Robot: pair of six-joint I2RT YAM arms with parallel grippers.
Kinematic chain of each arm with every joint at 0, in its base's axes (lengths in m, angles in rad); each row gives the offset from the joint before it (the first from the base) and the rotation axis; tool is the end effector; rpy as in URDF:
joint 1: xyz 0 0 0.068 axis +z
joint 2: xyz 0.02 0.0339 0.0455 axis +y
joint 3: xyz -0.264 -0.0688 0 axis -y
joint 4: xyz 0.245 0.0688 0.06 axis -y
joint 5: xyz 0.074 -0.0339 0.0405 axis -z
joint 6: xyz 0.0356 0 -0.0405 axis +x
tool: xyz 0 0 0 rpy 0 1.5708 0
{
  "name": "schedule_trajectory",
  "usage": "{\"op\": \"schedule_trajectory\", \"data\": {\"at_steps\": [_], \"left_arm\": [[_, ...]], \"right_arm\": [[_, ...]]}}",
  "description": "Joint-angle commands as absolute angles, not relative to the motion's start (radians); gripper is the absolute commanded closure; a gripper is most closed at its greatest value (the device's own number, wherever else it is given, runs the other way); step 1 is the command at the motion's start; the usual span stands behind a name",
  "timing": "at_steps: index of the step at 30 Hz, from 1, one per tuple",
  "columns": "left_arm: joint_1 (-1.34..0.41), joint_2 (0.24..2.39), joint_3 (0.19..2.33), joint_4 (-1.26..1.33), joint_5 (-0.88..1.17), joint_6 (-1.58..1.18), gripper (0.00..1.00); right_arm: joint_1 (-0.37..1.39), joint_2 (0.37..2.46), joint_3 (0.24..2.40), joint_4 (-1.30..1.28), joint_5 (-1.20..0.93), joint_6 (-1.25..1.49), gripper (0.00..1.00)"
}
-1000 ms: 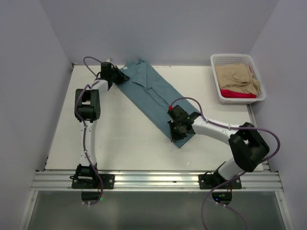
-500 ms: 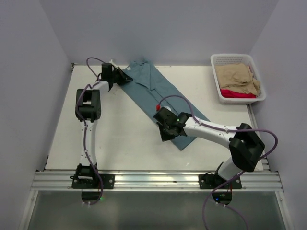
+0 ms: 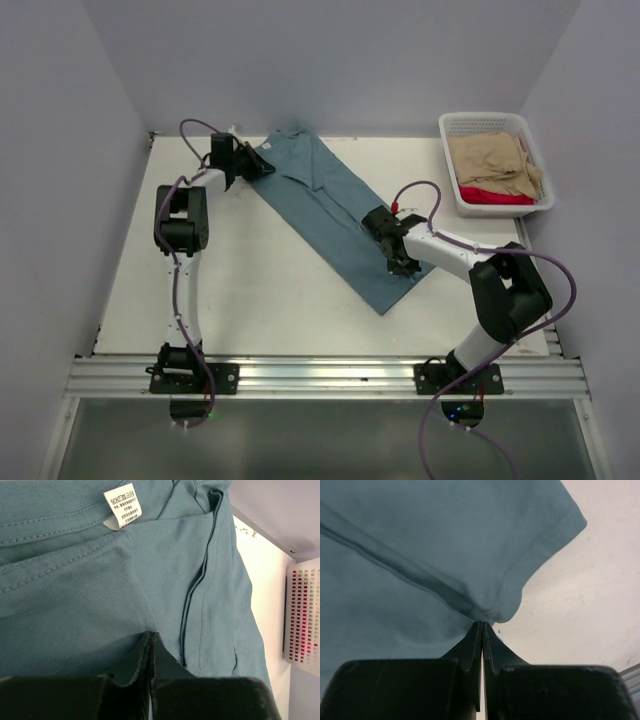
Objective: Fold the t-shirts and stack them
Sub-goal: Fold the tshirt
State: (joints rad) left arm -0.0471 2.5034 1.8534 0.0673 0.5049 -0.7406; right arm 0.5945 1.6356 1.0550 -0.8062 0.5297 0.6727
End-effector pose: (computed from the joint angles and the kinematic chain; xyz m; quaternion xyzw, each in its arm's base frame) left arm 0.5498 -0.0432 0.1124 -0.1783 0.8420 -0.3793 0.3396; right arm 0.2536 0.1498 0.1898 0.0616 0.9594 -0.1576 0.2258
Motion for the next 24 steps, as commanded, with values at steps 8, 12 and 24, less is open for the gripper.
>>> {"op": "schedule_trajectory", "data": {"at_steps": [8,12,24], "left_arm": [[-0.038,2.45,1.801,-0.022,0.465,-0.695,1.0],[-0.038,2.457,1.802,-0.021,0.468,-0.693,1.0],[-0.038,2.456,1.799,-0.017,0.479,-0.696,1.0]], "right_arm": [[0.518,1.657,0.962,-0.704,0.489,0.7,1.0],[0.517,1.654,0.951,-0.696,0.488,0.698,1.0],[0.517,1.493,1.005,-0.776,0.546,0.687,1.0]]}}
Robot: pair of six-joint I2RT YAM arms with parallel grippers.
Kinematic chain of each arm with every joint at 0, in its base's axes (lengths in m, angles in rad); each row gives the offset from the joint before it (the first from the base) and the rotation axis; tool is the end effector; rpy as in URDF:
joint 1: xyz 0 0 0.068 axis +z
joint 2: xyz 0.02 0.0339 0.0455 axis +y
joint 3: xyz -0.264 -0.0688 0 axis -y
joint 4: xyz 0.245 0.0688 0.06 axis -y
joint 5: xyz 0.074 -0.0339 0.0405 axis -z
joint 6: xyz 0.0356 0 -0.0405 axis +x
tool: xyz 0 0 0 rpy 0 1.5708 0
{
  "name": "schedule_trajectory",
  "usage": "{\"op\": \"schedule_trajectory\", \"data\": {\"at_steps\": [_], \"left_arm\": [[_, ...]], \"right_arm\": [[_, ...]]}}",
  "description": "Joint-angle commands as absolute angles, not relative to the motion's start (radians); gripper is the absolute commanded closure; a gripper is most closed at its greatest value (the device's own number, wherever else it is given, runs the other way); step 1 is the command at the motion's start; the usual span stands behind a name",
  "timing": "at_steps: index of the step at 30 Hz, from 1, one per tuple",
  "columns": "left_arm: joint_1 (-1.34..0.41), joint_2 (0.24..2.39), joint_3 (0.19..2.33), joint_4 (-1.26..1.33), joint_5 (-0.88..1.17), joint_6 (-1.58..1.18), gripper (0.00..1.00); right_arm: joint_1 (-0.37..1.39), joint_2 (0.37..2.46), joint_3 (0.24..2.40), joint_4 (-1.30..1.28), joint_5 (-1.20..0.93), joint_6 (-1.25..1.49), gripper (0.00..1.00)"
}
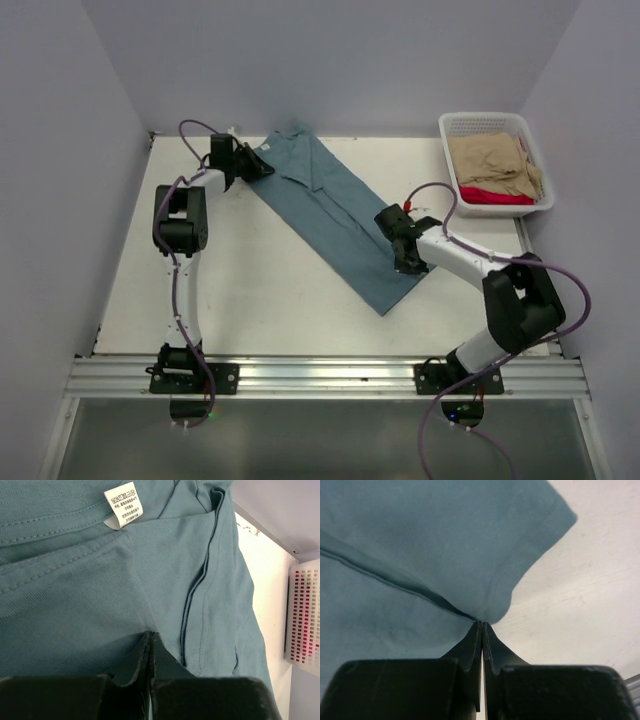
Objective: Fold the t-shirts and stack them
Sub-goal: Fold the tshirt
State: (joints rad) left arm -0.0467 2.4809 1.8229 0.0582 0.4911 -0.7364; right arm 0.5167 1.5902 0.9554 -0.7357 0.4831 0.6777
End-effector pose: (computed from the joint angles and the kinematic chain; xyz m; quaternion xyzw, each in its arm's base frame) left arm 0.5446 -0.0423 0.1137 -0.1833 0.8458 -0.3715 0.3363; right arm 0.2507 0.1234 0.1771 0.1015 0.9611 -0.1422 0.2141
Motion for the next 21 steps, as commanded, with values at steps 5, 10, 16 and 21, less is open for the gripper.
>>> {"op": "schedule_trajectory", "data": {"at_steps": [5,10,16,21], "left_arm": [[-0.038,2.453,1.796,-0.017,0.48,-0.699,1.0],[-0.038,2.448,1.784,-0.017,0.469,-0.698,1.0],[-0.038,2.434,1.76,-0.017,0.446,-0.698,1.0],[-0.035,2.439,1.761,-0.017,0.439,-0.701,1.0]], "right_arm": [[0.518,1.457,1.035,-0.779,0.546,0.661,1.0],[0.517,1.557,1.039,-0.741,0.494,0.641,1.0],[0.518,1.689,1.031,-0.66,0.436,0.63,1.0],[0.518,1.71,0.977,-0.617,0.371,0.632,1.0]]}}
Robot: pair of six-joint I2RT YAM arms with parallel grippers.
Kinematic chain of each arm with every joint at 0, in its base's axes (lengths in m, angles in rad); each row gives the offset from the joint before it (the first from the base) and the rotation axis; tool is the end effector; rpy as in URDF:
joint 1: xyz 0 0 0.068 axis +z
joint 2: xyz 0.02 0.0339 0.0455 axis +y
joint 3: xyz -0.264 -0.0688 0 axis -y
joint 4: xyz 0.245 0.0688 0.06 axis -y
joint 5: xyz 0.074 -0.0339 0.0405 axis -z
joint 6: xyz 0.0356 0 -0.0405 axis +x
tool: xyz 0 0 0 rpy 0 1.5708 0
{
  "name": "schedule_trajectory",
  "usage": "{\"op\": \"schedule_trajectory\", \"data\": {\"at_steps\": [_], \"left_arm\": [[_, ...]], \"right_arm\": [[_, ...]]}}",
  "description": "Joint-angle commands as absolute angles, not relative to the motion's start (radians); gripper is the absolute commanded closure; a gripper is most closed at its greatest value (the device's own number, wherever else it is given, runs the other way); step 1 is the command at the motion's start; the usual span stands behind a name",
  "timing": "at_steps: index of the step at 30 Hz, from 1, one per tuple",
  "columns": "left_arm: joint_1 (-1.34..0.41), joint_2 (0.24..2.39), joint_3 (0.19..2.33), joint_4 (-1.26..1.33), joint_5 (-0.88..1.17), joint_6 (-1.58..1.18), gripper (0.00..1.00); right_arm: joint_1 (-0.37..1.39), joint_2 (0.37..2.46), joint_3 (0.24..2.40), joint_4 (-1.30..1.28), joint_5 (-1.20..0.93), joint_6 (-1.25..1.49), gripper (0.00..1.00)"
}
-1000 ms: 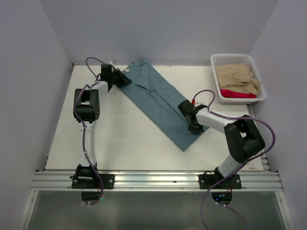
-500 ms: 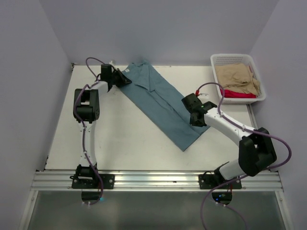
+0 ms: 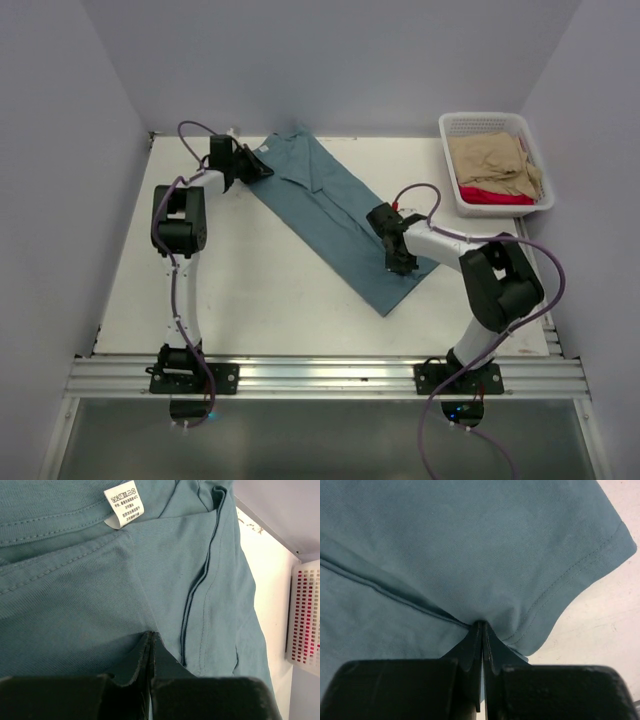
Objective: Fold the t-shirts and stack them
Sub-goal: Fold the tshirt
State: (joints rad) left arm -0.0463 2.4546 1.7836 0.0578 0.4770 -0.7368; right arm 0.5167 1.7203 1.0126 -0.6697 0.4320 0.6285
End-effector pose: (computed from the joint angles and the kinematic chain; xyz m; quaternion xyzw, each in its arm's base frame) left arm 0.5384 -0.0413 0.1148 -0.1895 0.8484 -0.3647 0.3338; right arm 0.2725 0.1377 0.1565 0.0750 0.9695 -0.1282 0.1948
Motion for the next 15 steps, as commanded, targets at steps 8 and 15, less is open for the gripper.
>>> {"op": "schedule_trajectory", "data": {"at_steps": [8,15], "left_arm": [[-0.032,2.525,1.882,-0.028,0.459,-0.736,1.0],[-0.032,2.669,2.057,-0.046,0.531,-0.814,1.0]], "right_arm": [[0.609,1.698,0.847,-0.581,0.239,0.65,1.0],[0.862,1.812,0.864,-0.56,0.068,0.67,1.0]]}}
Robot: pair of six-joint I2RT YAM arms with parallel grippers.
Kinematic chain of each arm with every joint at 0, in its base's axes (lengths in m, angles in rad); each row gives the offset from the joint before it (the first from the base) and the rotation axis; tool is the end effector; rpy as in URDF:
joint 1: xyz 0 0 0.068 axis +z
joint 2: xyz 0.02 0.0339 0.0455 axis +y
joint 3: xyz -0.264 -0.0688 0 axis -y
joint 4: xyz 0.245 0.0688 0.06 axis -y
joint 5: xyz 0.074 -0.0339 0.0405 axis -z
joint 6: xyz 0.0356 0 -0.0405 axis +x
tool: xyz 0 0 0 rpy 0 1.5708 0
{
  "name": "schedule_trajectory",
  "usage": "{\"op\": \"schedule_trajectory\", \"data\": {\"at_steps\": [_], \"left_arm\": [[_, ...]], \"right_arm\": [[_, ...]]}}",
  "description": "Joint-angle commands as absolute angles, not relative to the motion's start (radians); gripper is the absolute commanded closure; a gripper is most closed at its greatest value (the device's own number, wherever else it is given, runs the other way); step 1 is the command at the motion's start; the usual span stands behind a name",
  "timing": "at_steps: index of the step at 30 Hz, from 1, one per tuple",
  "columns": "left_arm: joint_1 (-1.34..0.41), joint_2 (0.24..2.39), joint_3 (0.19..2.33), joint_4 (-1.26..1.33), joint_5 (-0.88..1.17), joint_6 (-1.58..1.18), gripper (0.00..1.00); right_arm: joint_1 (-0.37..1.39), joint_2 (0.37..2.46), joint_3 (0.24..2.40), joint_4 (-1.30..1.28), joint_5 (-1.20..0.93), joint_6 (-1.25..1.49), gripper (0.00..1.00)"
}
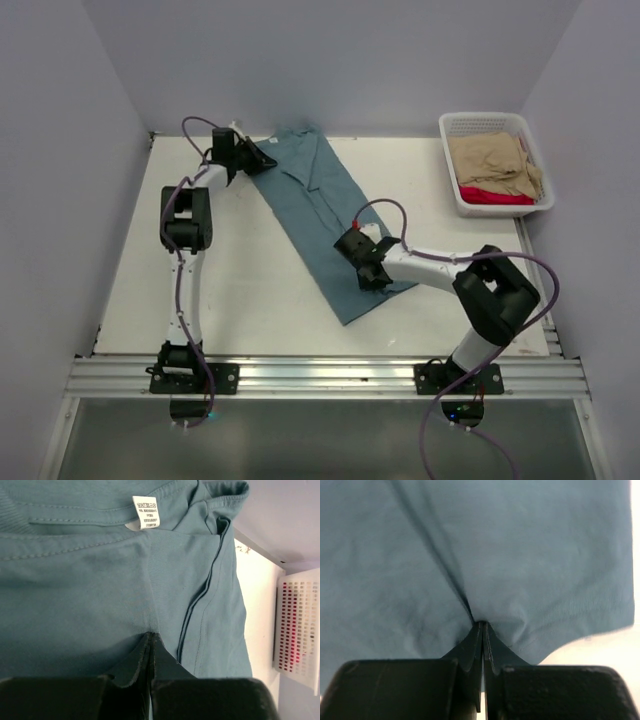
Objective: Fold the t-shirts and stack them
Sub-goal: Fold the tshirt
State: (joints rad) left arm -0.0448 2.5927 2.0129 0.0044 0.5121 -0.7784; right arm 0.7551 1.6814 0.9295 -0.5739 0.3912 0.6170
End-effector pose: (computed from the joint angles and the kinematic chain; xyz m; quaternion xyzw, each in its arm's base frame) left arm 0.5698 -0.0430 0.1101 -0.1920 0.8369 -0.3887 0.3342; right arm 0.2241 0.1923 0.1487 -0.0435 0.9729 -0.0733 0.2149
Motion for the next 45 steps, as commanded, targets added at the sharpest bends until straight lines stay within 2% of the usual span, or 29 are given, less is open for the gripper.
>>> {"op": "schedule_trajectory", "data": {"at_steps": [1,6,17,21,25,35,41,45], "left_arm": [[-0.032,2.698,2.09,-0.048,0.549,-0.822,1.0],[-0.032,2.772,2.172,-0.029,0.598,-0.879,1.0],[-0.032,2.816,2.206,0.055,0.686,-0.945,1.0],[-0.034,2.783,2.154,0.072,0.693,-0.931,1.0],[-0.034,2.718,2.013,0.09,0.684,-0.897,1.0],[-0.043,2.626,1.945,0.083,0.698,-0.844,1.0],[-0.044,2.514,1.944,0.09,0.675,-0.81,1.0],[-0.046,2.477,1.964,0.094,0.683,-0.827,1.0]], "right_arm": [[0.911,1.828,0.873,-0.548,0.023,0.672,1.0],[1.012,1.848,0.903,-0.5,-0.096,0.692,1.0],[1.196,1.845,1.005,-0.514,-0.19,0.707,1.0],[1.249,1.829,1.009,-0.525,-0.195,0.729,1.0],[1.288,1.789,0.994,-0.557,-0.181,0.752,1.0],[1.307,1.68,1.064,-0.69,-0.057,0.703,1.0],[1.299,1.516,1.233,-0.748,0.05,0.577,1.0],[1.188,1.525,1.411,-0.795,0.141,0.489,0.98]]}}
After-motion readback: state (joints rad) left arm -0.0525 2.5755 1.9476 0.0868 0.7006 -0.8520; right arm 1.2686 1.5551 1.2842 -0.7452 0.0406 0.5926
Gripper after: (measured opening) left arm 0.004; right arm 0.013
